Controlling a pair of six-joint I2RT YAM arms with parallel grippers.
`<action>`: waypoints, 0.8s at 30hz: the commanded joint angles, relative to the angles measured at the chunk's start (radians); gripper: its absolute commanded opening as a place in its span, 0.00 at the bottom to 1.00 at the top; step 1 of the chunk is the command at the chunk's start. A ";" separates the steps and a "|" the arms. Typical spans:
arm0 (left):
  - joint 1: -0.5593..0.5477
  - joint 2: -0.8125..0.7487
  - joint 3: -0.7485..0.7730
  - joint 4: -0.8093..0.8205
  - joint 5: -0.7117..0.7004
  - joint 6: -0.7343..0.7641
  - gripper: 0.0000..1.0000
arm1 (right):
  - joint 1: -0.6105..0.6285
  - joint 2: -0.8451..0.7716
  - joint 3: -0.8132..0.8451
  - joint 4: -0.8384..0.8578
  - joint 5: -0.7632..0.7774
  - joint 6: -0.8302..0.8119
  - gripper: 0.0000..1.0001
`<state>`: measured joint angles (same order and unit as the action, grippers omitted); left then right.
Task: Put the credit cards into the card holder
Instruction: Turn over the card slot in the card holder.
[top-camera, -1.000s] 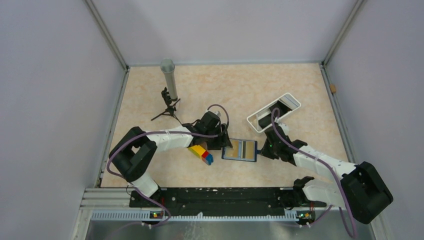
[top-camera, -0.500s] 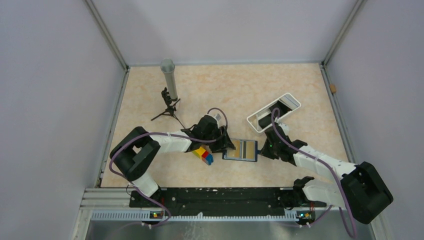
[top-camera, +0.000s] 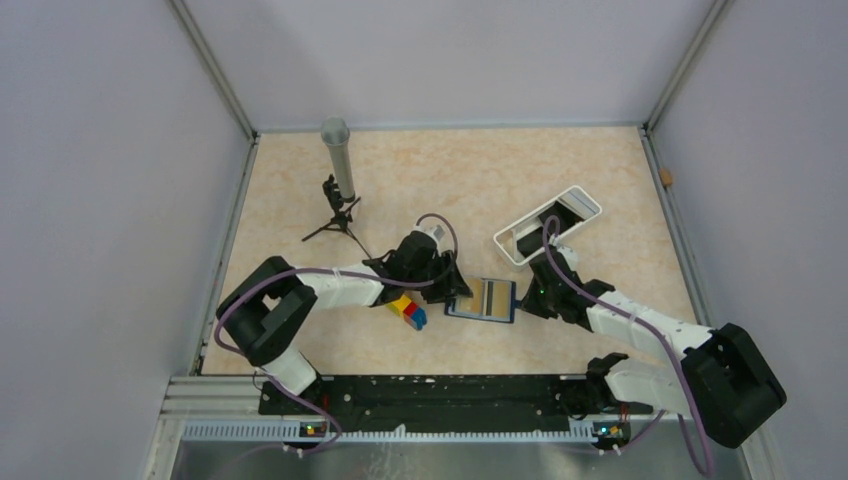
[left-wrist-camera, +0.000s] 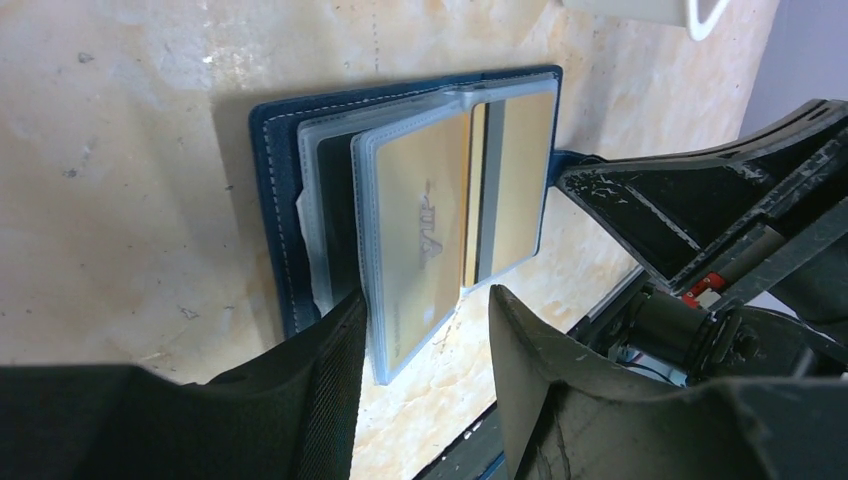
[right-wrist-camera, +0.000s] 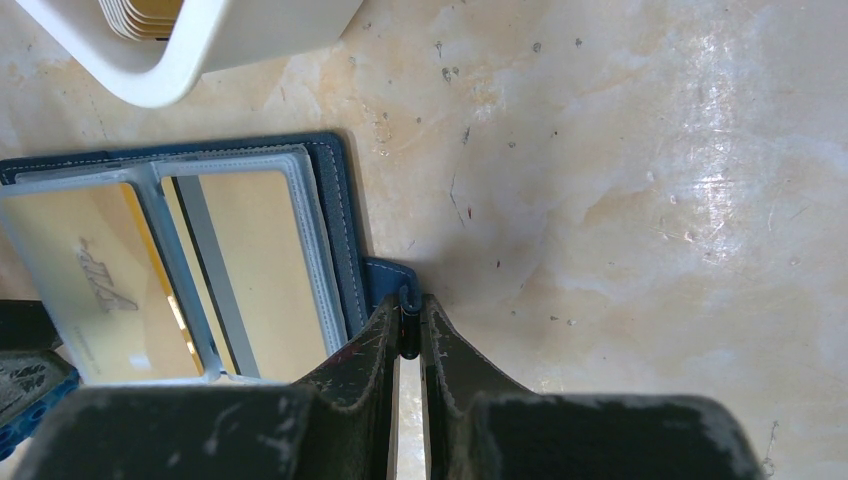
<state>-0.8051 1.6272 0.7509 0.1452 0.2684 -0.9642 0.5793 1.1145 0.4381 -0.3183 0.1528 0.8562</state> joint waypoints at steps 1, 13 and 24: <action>-0.017 -0.063 0.049 -0.002 -0.044 0.030 0.49 | -0.007 0.005 -0.021 -0.014 0.001 -0.020 0.00; -0.038 -0.049 0.067 0.030 -0.033 0.037 0.41 | -0.007 0.008 -0.024 -0.010 -0.005 -0.019 0.00; -0.043 -0.044 0.042 0.104 -0.009 0.027 0.27 | -0.006 0.011 -0.026 -0.007 -0.007 -0.019 0.00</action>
<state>-0.8448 1.5845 0.7849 0.1593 0.2363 -0.9401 0.5793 1.1149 0.4377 -0.3172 0.1520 0.8558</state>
